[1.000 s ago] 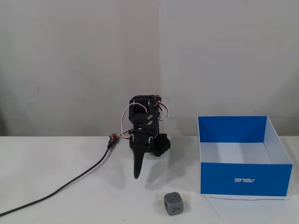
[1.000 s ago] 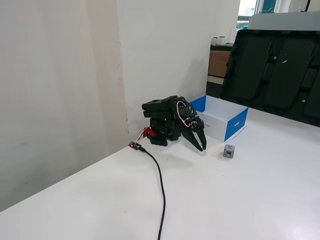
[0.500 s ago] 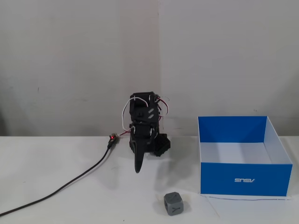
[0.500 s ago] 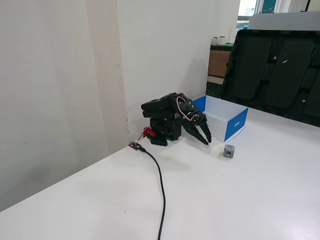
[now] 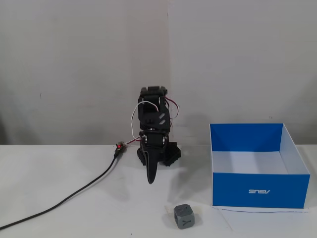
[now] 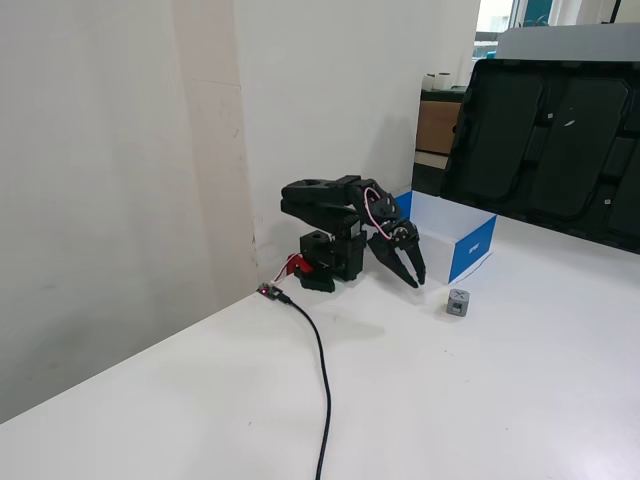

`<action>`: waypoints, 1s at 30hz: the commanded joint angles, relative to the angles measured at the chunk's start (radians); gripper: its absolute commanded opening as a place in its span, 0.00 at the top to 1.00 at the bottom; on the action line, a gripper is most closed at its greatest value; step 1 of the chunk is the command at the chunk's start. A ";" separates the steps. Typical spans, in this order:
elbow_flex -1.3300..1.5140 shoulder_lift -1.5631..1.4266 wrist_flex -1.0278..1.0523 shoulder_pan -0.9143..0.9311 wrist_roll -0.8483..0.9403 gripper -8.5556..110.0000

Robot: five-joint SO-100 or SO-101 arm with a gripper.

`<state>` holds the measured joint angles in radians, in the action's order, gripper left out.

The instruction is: Pick the gray block and keep it in the box.

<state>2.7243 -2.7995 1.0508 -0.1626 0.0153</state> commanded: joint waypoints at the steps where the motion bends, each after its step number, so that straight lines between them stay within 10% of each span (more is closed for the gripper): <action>1: -0.179 0.147 -0.018 -0.017 -0.021 0.93; 30: -0.634 0.867 0.077 -0.199 -0.031 0.79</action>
<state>2.2258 -2.0110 1.1137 -0.3543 -0.0092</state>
